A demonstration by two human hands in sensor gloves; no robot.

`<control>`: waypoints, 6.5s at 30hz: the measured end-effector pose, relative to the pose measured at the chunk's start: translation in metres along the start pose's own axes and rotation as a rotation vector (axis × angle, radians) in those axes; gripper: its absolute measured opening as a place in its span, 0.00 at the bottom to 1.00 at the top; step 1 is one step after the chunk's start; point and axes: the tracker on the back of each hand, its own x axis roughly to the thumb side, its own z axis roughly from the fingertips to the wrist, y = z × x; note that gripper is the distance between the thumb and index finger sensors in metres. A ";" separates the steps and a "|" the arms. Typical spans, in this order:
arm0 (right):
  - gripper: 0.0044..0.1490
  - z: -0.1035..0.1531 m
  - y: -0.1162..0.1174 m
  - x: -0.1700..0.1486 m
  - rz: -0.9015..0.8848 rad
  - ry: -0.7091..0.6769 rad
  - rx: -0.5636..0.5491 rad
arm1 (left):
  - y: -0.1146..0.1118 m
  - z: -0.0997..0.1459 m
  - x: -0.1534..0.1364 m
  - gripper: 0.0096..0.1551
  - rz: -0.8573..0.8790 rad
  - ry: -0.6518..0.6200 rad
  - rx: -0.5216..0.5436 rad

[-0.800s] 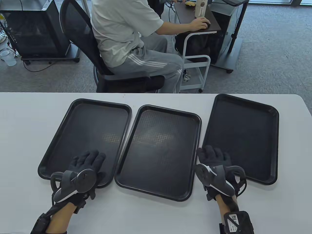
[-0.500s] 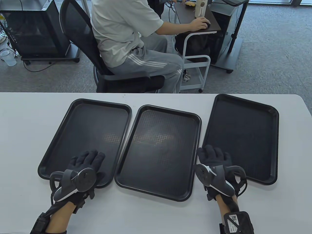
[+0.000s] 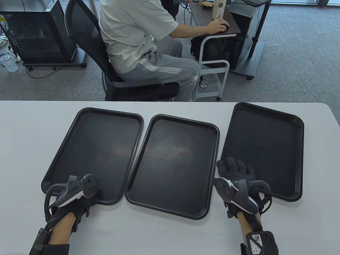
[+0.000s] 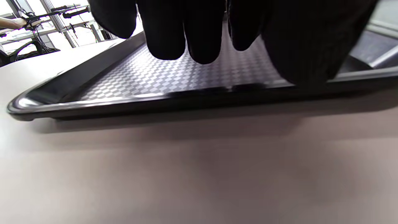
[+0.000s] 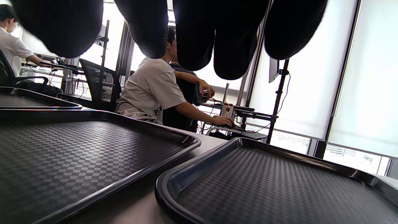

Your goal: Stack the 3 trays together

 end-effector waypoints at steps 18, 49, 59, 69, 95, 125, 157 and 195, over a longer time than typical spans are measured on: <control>0.42 0.000 -0.003 -0.002 -0.002 -0.003 0.009 | 0.002 -0.001 0.010 0.31 -0.129 -0.095 0.120; 0.42 0.001 -0.014 -0.019 -0.023 0.068 -0.067 | 0.104 0.089 0.074 0.20 -0.122 -0.188 1.040; 0.42 0.003 -0.017 -0.024 0.000 0.109 -0.090 | 0.126 0.094 0.158 0.20 -0.070 -0.321 1.076; 0.41 0.003 -0.018 -0.025 0.017 0.120 -0.091 | 0.095 0.081 0.215 0.20 -0.136 -0.433 1.008; 0.42 0.002 -0.009 -0.024 0.022 0.129 -0.021 | 0.041 0.070 0.262 0.17 -0.269 -0.549 0.853; 0.42 0.001 -0.007 -0.023 0.017 0.120 0.071 | 0.016 0.044 0.265 0.33 -0.248 -0.677 0.332; 0.42 0.001 0.011 -0.033 0.045 0.170 0.137 | 0.057 0.052 0.045 0.49 0.090 -0.129 0.543; 0.28 -0.002 0.078 -0.053 0.325 0.197 0.223 | 0.050 0.043 0.053 0.48 0.099 -0.171 0.437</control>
